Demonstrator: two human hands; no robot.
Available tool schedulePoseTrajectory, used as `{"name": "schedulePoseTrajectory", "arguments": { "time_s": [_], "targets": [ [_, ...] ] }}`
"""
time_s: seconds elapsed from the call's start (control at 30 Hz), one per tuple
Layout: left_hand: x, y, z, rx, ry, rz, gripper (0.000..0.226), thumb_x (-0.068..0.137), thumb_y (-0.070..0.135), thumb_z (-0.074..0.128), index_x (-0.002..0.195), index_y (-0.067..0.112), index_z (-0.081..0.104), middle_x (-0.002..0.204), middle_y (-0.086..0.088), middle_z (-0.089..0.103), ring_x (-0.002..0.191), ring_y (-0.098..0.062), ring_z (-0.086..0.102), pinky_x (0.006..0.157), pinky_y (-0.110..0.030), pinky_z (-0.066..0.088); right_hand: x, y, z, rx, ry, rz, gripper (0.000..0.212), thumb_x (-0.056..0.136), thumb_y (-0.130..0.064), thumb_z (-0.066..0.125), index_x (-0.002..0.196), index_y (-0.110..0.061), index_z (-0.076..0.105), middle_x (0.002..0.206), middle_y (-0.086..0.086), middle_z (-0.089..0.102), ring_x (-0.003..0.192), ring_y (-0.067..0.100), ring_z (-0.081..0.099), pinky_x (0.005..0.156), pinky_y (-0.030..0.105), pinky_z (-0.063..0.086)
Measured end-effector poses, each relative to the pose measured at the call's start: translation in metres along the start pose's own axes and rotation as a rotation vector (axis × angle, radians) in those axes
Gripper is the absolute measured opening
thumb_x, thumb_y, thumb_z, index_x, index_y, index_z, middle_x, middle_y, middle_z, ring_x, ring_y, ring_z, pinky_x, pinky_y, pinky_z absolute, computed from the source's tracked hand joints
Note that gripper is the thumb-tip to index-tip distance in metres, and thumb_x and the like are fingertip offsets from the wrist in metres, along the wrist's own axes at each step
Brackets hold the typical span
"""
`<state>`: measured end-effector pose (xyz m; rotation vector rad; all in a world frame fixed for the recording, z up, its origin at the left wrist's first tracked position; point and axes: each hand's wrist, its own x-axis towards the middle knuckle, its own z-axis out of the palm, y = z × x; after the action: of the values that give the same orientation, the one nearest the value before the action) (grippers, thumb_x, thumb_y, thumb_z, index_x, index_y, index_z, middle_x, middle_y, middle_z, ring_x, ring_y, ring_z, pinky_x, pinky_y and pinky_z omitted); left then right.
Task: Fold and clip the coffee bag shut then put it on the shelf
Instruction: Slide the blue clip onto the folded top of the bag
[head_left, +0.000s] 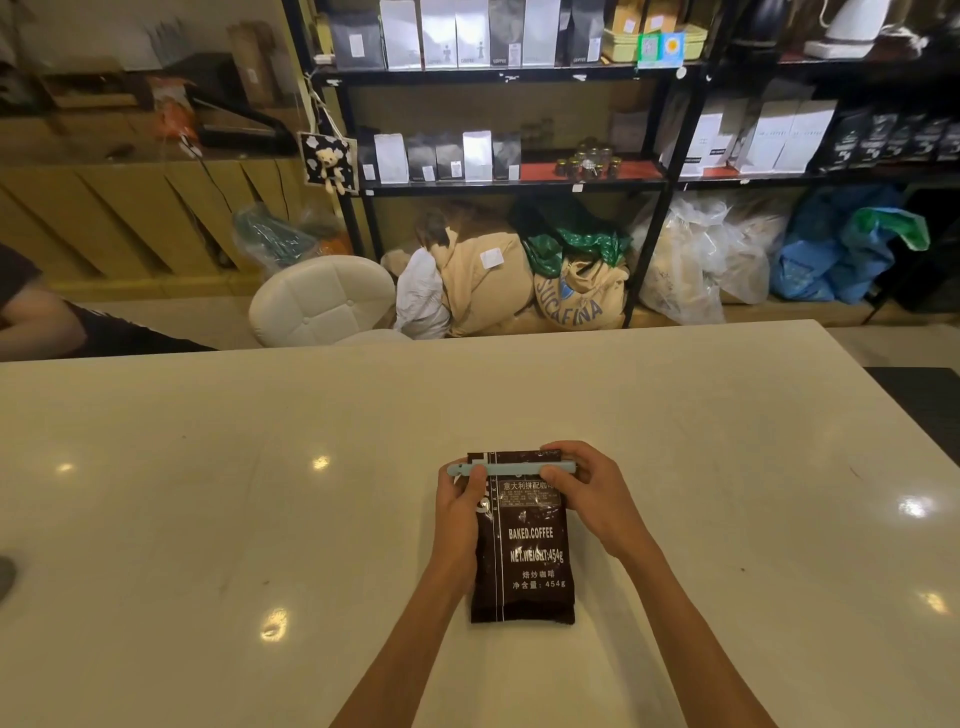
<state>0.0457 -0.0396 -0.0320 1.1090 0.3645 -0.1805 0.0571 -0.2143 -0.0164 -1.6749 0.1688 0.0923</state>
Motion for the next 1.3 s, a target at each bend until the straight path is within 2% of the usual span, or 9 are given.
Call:
{"name": "schedulePoseTrajectory", "arguments": {
  "time_s": [0.13, 0.23, 0.4, 0.57, 0.67, 0.8, 1.0, 1.13, 1.3],
  "targets": [
    [-0.002, 0.000, -0.001, -0.082, -0.004, 0.018, 0.015, 0.094, 0.023, 0.061, 0.106, 0.015, 0.056, 0.095, -0.016, 0.071, 0.075, -0.026, 0.075, 0.060, -0.038, 0.062, 0.000, -0.004, 0.002, -0.014, -0.004, -0.024, 0.022, 0.090, -0.007, 0.067, 0.109, -0.019, 0.066, 0.108, 0.005, 0.069, 0.100, 0.020, 0.068, 0.080, 0.042, 0.062],
    [-0.002, 0.000, -0.001, -0.078, 0.016, 0.024, 0.014, 0.095, 0.025, 0.061, 0.105, 0.016, 0.057, 0.099, -0.018, 0.069, 0.077, -0.027, 0.074, 0.062, -0.039, 0.062, 0.002, -0.006, 0.004, -0.047, -0.003, -0.037, 0.023, 0.090, -0.007, 0.067, 0.110, -0.018, 0.066, 0.106, 0.001, 0.069, 0.100, 0.018, 0.067, 0.079, 0.039, 0.063],
    [0.002, 0.002, 0.001, -0.028, 0.066, 0.023, 0.005, 0.098, 0.022, 0.059, 0.099, 0.018, 0.056, 0.104, -0.019, 0.068, 0.085, -0.031, 0.071, 0.066, -0.042, 0.063, 0.003, -0.002, 0.008, -0.039, 0.019, -0.032, 0.023, 0.091, -0.006, 0.067, 0.113, -0.014, 0.065, 0.110, 0.008, 0.068, 0.102, 0.021, 0.067, 0.080, 0.041, 0.062],
    [0.004, 0.005, 0.000, 0.014, 0.110, 0.027, 0.007, 0.098, 0.018, 0.058, 0.099, 0.013, 0.054, 0.102, -0.021, 0.068, 0.084, -0.032, 0.070, 0.068, -0.042, 0.061, 0.002, 0.000, 0.012, -0.030, 0.042, -0.048, 0.022, 0.090, -0.006, 0.067, 0.108, -0.020, 0.066, 0.109, 0.005, 0.069, 0.099, 0.017, 0.067, 0.073, 0.027, 0.062],
    [0.005, 0.006, 0.001, 0.030, 0.128, 0.023, 0.010, 0.098, 0.017, 0.059, 0.101, 0.009, 0.053, 0.102, -0.023, 0.068, 0.088, -0.036, 0.069, 0.071, -0.045, 0.061, 0.002, 0.001, 0.013, -0.037, 0.058, -0.057, 0.022, 0.090, -0.006, 0.067, 0.109, -0.017, 0.066, 0.108, 0.004, 0.069, 0.099, 0.016, 0.067, 0.069, 0.020, 0.060],
    [0.006, 0.008, 0.002, 0.033, 0.146, 0.008, 0.009, 0.096, 0.014, 0.062, 0.100, 0.009, 0.055, 0.104, -0.027, 0.067, 0.091, -0.039, 0.069, 0.079, -0.051, 0.058, 0.004, 0.002, 0.012, -0.041, 0.061, -0.051, 0.022, 0.090, -0.004, 0.067, 0.110, -0.015, 0.066, 0.109, 0.007, 0.069, 0.099, 0.018, 0.067, 0.070, 0.022, 0.060],
    [0.006, 0.008, 0.007, 0.030, 0.192, -0.006, 0.014, 0.096, 0.012, 0.062, 0.106, 0.006, 0.056, 0.106, -0.029, 0.067, 0.088, -0.037, 0.069, 0.077, -0.048, 0.059, 0.008, 0.002, 0.012, -0.064, 0.080, -0.053, 0.023, 0.090, -0.006, 0.067, 0.111, -0.016, 0.066, 0.109, 0.005, 0.069, 0.098, 0.015, 0.067, 0.067, 0.019, 0.059],
    [0.006, 0.010, 0.009, 0.036, 0.224, -0.022, 0.019, 0.095, 0.010, 0.064, 0.111, 0.003, 0.057, 0.108, -0.031, 0.068, 0.093, -0.043, 0.070, 0.084, -0.058, 0.057, 0.010, 0.004, 0.013, -0.061, 0.080, -0.061, 0.024, 0.090, -0.006, 0.067, 0.111, -0.017, 0.066, 0.109, 0.005, 0.069, 0.096, 0.011, 0.066, 0.064, 0.016, 0.058],
    [0.006, 0.015, 0.010, 0.051, 0.246, -0.048, 0.025, 0.093, 0.010, 0.066, 0.114, -0.001, 0.058, 0.108, -0.030, 0.069, 0.098, -0.046, 0.069, 0.086, -0.059, 0.056, 0.011, 0.006, 0.010, -0.040, 0.059, -0.066, 0.025, 0.090, -0.006, 0.066, 0.113, -0.014, 0.065, 0.111, 0.007, 0.069, 0.098, 0.014, 0.067, 0.069, 0.022, 0.061]
  ]
}}
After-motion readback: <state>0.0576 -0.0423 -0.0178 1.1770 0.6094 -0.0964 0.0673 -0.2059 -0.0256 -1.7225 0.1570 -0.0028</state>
